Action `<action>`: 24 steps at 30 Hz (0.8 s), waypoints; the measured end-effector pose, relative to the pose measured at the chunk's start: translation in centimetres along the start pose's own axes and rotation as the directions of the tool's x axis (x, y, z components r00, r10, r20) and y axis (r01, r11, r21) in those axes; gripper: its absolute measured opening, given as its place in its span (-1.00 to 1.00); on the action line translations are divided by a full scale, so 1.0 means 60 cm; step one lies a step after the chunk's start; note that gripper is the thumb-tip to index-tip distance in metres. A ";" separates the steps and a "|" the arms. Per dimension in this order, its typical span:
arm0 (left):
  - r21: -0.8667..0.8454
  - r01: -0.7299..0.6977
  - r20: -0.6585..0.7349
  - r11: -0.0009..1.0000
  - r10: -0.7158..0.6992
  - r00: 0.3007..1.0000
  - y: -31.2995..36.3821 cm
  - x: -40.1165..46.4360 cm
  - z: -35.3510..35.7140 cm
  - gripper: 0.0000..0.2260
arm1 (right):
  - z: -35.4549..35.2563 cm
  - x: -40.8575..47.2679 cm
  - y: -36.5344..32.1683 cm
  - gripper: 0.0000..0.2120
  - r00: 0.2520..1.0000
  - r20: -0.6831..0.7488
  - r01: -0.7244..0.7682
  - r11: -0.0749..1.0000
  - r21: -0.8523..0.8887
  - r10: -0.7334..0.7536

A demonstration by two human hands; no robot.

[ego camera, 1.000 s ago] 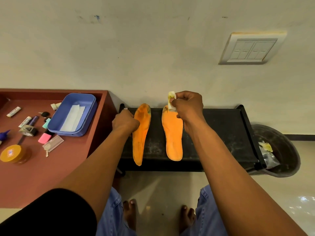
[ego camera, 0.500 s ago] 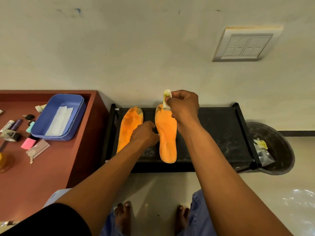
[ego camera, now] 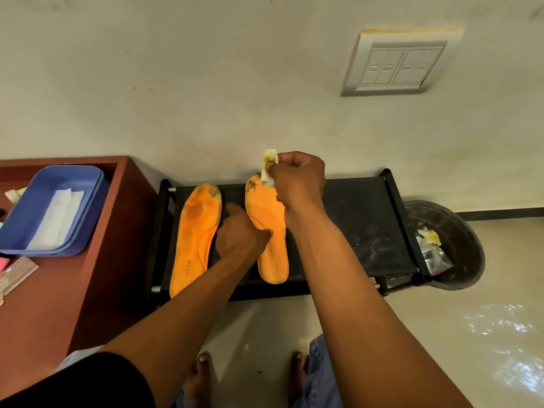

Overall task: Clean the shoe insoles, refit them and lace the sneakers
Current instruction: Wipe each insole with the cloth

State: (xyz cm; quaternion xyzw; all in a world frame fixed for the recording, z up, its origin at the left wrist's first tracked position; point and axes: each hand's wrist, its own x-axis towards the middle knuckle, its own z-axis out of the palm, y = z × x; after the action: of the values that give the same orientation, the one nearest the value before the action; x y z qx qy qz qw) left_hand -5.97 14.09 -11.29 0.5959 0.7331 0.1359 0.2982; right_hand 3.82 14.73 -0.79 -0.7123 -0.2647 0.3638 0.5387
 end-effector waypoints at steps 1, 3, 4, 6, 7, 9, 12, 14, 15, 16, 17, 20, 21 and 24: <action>-0.051 0.035 0.022 0.998 -0.034 0.999 0.002 0.003 -0.003 -0.35 | -0.002 0.002 -0.001 -0.93 1.000 -0.005 -0.002 1.000 0.002 0.002; -0.176 0.091 0.066 0.980 -0.081 0.995 0.004 0.008 -0.012 -0.61 | -0.004 0.003 -0.002 -0.91 1.000 -0.014 -0.002 1.000 0.011 0.002; -0.245 0.118 0.082 0.962 -0.101 0.992 0.006 0.010 -0.015 -0.74 | -0.004 0.003 -0.002 -0.90 1.000 -0.018 0.000 1.000 0.016 0.000; -0.372 0.181 0.111 0.910 -0.150 0.982 0.010 0.011 -0.022 -0.83 | -0.005 0.002 -0.003 -0.87 1.000 -0.029 0.000 1.000 0.027 0.001; -0.429 0.210 0.130 0.879 -0.170 0.977 0.013 0.011 -0.025 -0.85 | -0.004 0.001 -0.004 -0.88 0.999 -0.034 -0.002 1.000 0.027 0.002; -0.524 0.251 0.171 0.814 -0.189 0.967 0.020 0.011 -0.038 -0.86 | -0.003 -0.002 -0.008 -0.91 0.999 -0.042 -0.015 1.000 0.021 0.016; -0.609 0.259 0.205 0.749 -0.167 0.964 0.030 0.010 -0.067 -0.87 | -0.005 -0.001 -0.020 -0.88 0.997 -0.059 -0.043 0.999 0.021 0.044; -0.648 0.236 0.209 0.724 -0.129 0.969 0.038 0.006 -0.093 -0.88 | -0.007 -0.002 -0.028 -0.84 0.996 -0.059 -0.058 0.998 0.030 0.060; -0.674 0.221 0.213 0.704 -0.101 0.972 0.042 0.004 -0.104 -0.87 | -0.009 -0.003 -0.029 -0.83 0.995 -0.059 -0.072 0.997 0.035 0.074; -0.700 0.205 0.214 0.684 -0.073 0.974 0.046 0.001 -0.116 -0.87 | -0.011 -0.006 -0.032 -0.81 0.994 -0.058 -0.085 0.995 0.045 0.088; -0.723 0.186 0.208 0.665 -0.048 0.977 0.050 -0.001 -0.127 -0.86 | -0.014 -0.008 -0.034 -0.81 0.994 -0.057 -0.094 0.994 0.056 0.097; -0.755 0.135 0.184 0.642 0.009 0.983 0.064 -0.016 -0.165 -0.88 | -0.023 -0.014 -0.045 -0.81 0.993 -0.039 -0.110 0.989 0.099 0.115; -0.757 0.114 0.176 0.643 0.034 0.984 0.066 -0.020 -0.175 -0.88 | -0.027 -0.016 -0.050 -0.82 0.992 -0.021 -0.125 0.984 0.124 0.128; -0.724 0.059 0.170 0.688 0.095 0.981 0.070 -0.037 -0.201 -0.88 | -0.034 -0.021 -0.060 -0.82 0.986 0.049 -0.167 0.962 0.215 0.160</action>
State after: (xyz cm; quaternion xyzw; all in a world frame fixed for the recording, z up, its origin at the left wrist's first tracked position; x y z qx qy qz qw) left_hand -9.61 14.92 1.11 0.4469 0.5811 0.3585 0.5780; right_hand 4.79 13.60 3.28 -0.6625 -0.1717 0.4448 0.5777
